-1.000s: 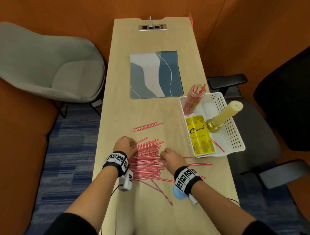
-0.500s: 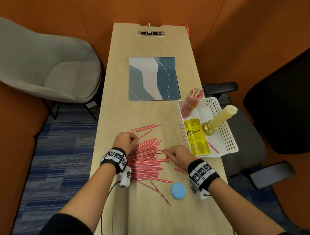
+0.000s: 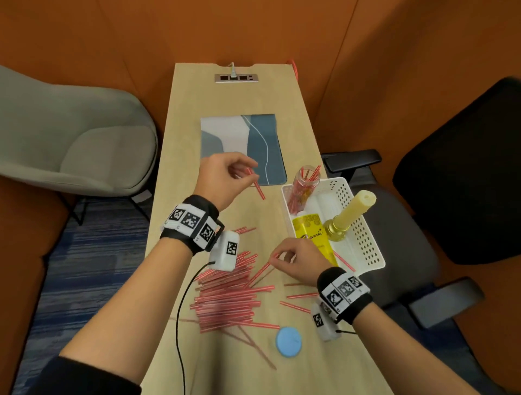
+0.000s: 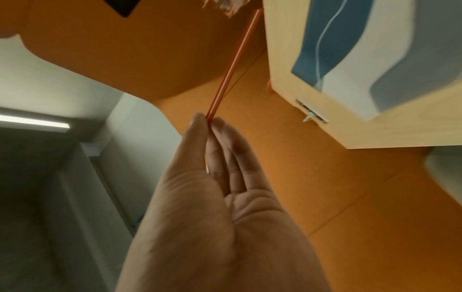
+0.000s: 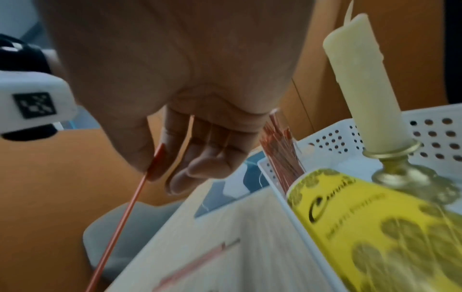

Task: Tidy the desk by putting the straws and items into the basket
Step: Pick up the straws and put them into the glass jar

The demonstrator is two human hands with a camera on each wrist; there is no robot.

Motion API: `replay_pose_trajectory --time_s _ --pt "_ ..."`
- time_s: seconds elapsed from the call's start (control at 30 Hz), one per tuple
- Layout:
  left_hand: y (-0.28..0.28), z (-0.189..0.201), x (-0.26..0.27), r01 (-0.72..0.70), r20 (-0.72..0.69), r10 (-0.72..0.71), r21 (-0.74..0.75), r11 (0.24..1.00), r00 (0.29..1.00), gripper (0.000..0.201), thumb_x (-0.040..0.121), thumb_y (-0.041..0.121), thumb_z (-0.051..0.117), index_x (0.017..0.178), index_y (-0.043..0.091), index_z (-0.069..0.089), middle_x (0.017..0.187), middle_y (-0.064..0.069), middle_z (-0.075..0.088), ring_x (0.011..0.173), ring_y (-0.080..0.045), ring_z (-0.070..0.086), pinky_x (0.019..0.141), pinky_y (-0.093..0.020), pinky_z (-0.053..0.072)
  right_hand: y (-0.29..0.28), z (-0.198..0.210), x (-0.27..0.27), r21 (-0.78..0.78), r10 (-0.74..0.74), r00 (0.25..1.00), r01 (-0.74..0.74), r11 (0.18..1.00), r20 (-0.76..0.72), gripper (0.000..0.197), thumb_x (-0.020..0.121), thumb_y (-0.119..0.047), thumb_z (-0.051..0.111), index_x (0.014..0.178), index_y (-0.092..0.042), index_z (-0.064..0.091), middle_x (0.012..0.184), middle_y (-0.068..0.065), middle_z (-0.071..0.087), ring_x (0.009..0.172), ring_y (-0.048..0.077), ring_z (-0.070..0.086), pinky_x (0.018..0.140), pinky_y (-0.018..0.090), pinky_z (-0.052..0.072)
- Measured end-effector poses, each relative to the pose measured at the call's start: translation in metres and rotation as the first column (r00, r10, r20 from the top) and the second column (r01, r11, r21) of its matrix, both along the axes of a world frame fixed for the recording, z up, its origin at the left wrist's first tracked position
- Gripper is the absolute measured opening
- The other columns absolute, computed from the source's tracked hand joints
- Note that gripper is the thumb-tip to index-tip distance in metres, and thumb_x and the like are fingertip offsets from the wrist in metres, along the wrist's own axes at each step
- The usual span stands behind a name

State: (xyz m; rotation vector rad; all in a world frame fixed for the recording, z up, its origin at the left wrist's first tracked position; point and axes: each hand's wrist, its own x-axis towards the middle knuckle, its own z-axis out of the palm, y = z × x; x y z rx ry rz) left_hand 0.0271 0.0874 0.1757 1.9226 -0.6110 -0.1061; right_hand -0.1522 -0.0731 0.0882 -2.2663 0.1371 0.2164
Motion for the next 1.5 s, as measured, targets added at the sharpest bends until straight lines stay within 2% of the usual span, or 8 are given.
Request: replay_pose_trajectory --time_s 0.23,0.37,0.5,0.63,0.83,1.03,1.27,1.5 --pt "-0.084 0.039 0.028 0.133 0.094 -0.128 -0.05 0.99 0.987 0.028 0.076 0.01 0.083 0.101 0.013 0.073 0.08 -0.003 0.073 0.074 -0.011 0.07 0.075 -0.021 0.058 -0.065 0.083 0.029 0.017 -0.255 0.932 0.26 0.966 0.257 0.013 0.1 -0.029 0.052 0.094 -0.023 0.062 0.075 -0.007 0.067 0.063 0.006 0.06 0.063 0.025 0.051" --pt "-0.126 0.027 0.035 0.186 0.084 -0.188 0.027 0.982 0.979 0.027 0.075 0.011 0.084 0.099 0.017 0.073 0.075 0.002 0.071 0.07 -0.008 0.069 0.076 -0.023 0.059 -0.121 0.133 0.053 -0.111 -0.359 0.788 0.47 0.875 0.5 0.015 0.102 -0.029 0.046 0.095 -0.023 0.058 0.072 -0.004 0.064 0.062 0.009 0.058 0.059 0.031 0.049" --pt "-0.14 -0.004 0.035 0.212 0.07 -0.227 0.17 0.962 0.971 0.026 0.075 0.015 0.084 0.098 0.02 0.073 0.078 0.006 0.072 0.074 -0.004 0.068 0.08 -0.028 0.059 -0.147 0.143 0.074 -0.242 -0.319 0.784 0.502 0.831 0.532 0.018 0.103 -0.031 0.041 0.099 -0.022 0.057 0.071 -0.005 0.063 0.059 0.012 0.058 0.058 0.038 0.053" --pt "-0.126 -0.028 0.033 0.158 0.163 -0.194 0.211 0.965 0.967 0.031 0.079 0.032 0.08 0.107 0.026 0.071 0.092 0.011 0.068 0.083 -0.003 0.062 0.078 -0.022 0.054 -0.147 0.122 0.093 -0.392 -0.25 0.869 0.427 0.815 0.428 0.021 0.104 -0.032 0.039 0.101 -0.021 0.056 0.071 -0.004 0.06 0.06 0.018 0.057 0.057 0.035 0.047" --pt "-0.07 -0.063 0.034 -0.036 0.057 0.03 0.11 0.993 0.998 0.02 0.086 0.02 0.072 0.105 0.024 0.069 0.088 0.003 0.067 0.08 -0.013 0.064 0.075 -0.029 0.056 -0.129 0.081 0.109 -0.526 -0.151 0.975 0.215 0.823 0.164 0.026 0.098 -0.038 0.05 0.117 -0.023 0.06 0.094 -0.004 0.061 0.088 0.021 0.061 0.071 0.031 0.042" --pt "0.013 -0.128 0.001 -0.011 -0.146 0.107 0.544 0.839 0.984 0.013 0.081 0.015 0.073 0.089 0.026 0.075 0.08 0.007 0.067 0.072 -0.01 0.063 0.077 -0.027 0.055 -0.093 0.067 0.088 -0.33 -0.212 0.923 0.319 0.889 0.322 0.013 0.095 -0.03 0.056 0.099 -0.022 0.064 0.082 -0.006 0.062 0.073 0.014 0.057 0.07 0.03 0.045" --pt "0.066 -0.174 -0.05 0.09 -0.233 0.118 0.723 0.685 0.965 0.012 0.079 0.025 0.076 0.091 0.022 0.076 0.09 0.005 0.066 0.084 -0.015 0.064 0.079 -0.023 0.051 0.001 -0.029 0.034 -0.299 0.169 0.959 -0.235 0.925 -0.229 0.017 0.084 -0.016 0.064 0.098 -0.02 0.073 0.094 0.001 0.067 0.087 0.017 0.06 0.086 0.034 0.052" --pt "0.084 -0.189 -0.069 0.081 -0.192 0.084 0.714 0.695 0.978 0.011 0.08 0.029 0.079 0.089 0.024 0.077 0.084 0.006 0.068 0.073 -0.009 0.059 0.072 -0.022 0.05 0.043 -0.092 -0.007 -0.401 0.164 0.916 -0.315 0.86 -0.367 0.02 0.092 -0.019 0.062 0.111 -0.019 0.068 0.114 0.003 0.055 0.101 0.027 0.061 0.084 0.035 0.05"
